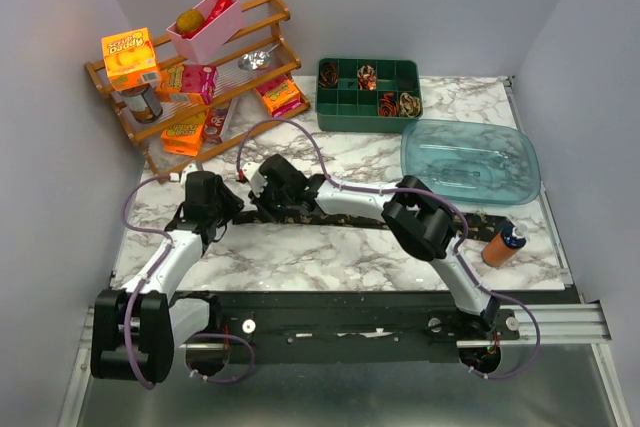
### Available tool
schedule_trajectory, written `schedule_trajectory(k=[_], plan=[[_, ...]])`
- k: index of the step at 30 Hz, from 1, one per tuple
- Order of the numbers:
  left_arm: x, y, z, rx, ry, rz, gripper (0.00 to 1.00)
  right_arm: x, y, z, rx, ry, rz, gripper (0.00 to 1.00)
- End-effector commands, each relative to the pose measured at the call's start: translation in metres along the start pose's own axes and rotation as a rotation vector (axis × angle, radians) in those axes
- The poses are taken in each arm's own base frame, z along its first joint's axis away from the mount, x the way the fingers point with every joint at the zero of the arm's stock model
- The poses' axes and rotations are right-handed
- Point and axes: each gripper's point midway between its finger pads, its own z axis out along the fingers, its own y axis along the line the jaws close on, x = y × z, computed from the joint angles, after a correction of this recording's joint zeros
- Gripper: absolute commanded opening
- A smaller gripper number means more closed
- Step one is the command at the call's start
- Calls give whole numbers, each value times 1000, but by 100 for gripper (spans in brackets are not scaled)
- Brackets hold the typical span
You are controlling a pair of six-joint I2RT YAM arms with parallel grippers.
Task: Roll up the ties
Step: Roll the tie at the center of the board.
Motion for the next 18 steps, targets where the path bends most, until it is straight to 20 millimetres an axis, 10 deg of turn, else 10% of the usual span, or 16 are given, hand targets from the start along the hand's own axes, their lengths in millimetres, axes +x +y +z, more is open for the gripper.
schedule_trajectory(k=[1,18], plan=[[-1,22,10,-60,15,-7,52,66,8,3,-25,176,36,1],[24,21,17,83,88,-77,51,84,10,-3,-96,221,93,1]])
